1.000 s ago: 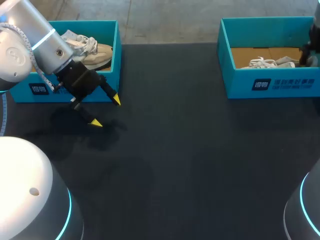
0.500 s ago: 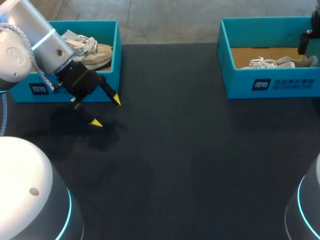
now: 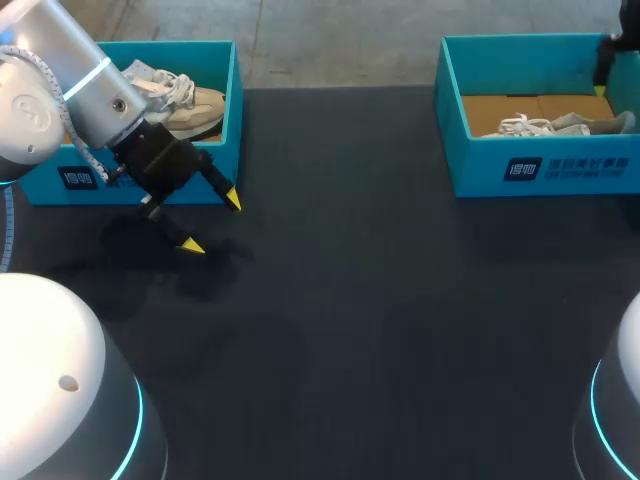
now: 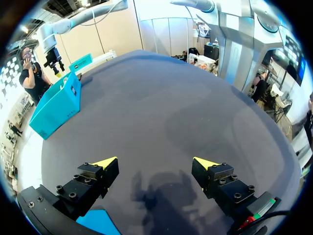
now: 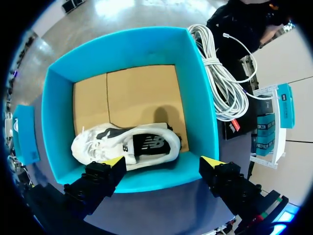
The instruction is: Take the shoe out of the shoebox, open the shoe tongue, remove and reinsert the insole, then place the shoe into the shoebox
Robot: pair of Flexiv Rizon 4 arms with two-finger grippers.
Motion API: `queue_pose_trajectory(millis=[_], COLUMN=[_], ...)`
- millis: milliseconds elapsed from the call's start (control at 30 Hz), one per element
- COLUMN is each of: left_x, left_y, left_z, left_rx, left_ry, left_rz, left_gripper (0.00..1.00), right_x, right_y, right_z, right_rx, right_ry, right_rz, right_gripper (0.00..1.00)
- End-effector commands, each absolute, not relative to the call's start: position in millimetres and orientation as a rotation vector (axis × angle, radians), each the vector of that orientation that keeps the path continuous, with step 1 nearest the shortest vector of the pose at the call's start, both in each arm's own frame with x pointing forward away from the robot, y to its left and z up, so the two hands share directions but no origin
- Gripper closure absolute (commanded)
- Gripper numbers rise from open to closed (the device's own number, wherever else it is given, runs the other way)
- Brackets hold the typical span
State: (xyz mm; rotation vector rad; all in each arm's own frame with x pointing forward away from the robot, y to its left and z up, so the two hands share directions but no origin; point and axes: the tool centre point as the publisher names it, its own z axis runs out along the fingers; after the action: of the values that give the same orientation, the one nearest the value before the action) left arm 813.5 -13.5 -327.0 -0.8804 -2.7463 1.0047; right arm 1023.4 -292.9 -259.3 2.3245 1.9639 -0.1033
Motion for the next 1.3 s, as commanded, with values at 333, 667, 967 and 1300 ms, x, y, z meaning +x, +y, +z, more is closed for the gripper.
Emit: queue_pose_trajectory(millis=[333, 667, 967, 1300], left_x=[813, 813, 813, 813], left_y=[-13, -13, -13, -13], left_z=[-327, -327, -327, -327], left_rx=[-0.88, -0.88, -0.88, -0.88], left_ry=[-2.748, -2.748, -2.748, -2.748], left_rz=[1.001, 1.001, 1.001, 1.001], left_gripper=[0.0, 0.0, 0.0, 0.0], right_x=[992, 980, 978, 978], right_y=[-265, -257, -254, -254], right_z=[-214, -197, -192, -192], right_rx=[2.376, 2.417, 2.449, 2.449], right_ry=[1.919, 1.885, 1.863, 1.863], right_rz=[-0.089, -0.09, -0.12, -0.12], right_gripper=[0.0, 0.0, 0.0, 0.0])
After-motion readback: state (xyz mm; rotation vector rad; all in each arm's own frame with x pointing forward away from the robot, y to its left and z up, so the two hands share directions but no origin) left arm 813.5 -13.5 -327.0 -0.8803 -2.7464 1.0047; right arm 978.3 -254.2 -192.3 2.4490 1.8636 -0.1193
